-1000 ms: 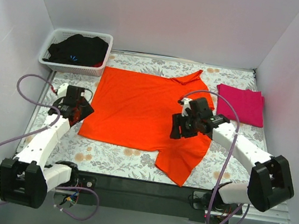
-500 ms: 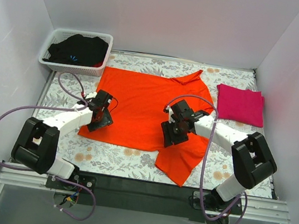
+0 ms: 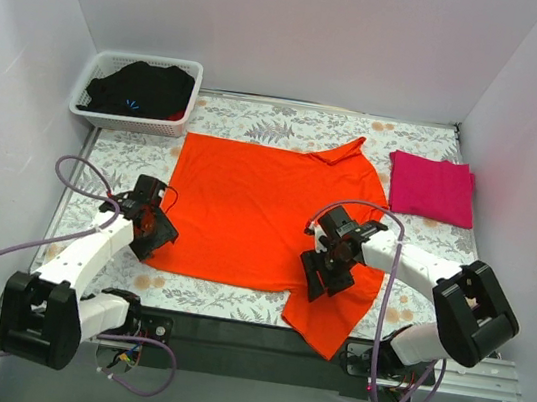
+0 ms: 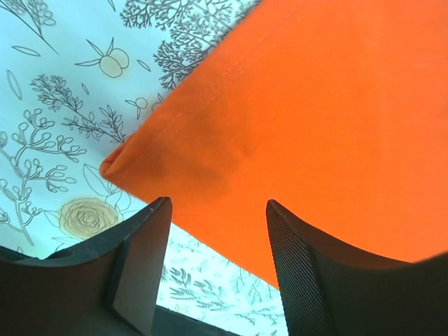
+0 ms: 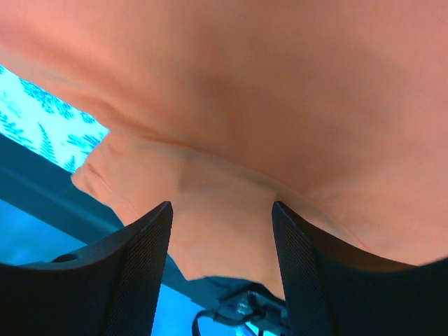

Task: Fold and stack the t-shirts
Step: Flatten the tshirt out

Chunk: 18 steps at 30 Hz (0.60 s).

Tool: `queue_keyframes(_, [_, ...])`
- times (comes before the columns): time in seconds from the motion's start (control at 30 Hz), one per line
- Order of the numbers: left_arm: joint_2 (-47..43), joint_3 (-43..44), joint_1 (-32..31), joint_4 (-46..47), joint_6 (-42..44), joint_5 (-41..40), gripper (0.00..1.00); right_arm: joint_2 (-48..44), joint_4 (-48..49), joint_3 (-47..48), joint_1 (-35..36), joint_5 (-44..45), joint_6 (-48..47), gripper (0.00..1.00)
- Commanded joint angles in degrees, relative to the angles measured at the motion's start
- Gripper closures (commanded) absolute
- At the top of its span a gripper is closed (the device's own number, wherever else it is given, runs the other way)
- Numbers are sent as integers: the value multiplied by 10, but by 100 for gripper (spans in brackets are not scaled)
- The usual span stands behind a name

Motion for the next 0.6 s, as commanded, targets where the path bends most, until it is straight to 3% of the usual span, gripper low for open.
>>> queue_keyframes(0.0, [-57, 59, 0, 1, 32, -17, 42, -53, -50, 61, -22, 68, -10, 43])
queue_keyframes(0.07, [-52, 78, 0, 32, 65, -7, 36, -59, -49, 95, -33, 91, -18, 43])
queue_keyframes(0.23, [71, 137, -7, 130, 137, 20, 32, -30, -11, 180, -167, 95, -30, 50])
queue_keyframes(0.4, [201, 222, -14, 166, 163, 36, 33, 41, 58, 241, -262, 18, -4, 53])
queue_keyframes(0.57, [265, 226, -21, 212, 178, 40, 33, 125, 182, 298, -284, -66, 54, 53])
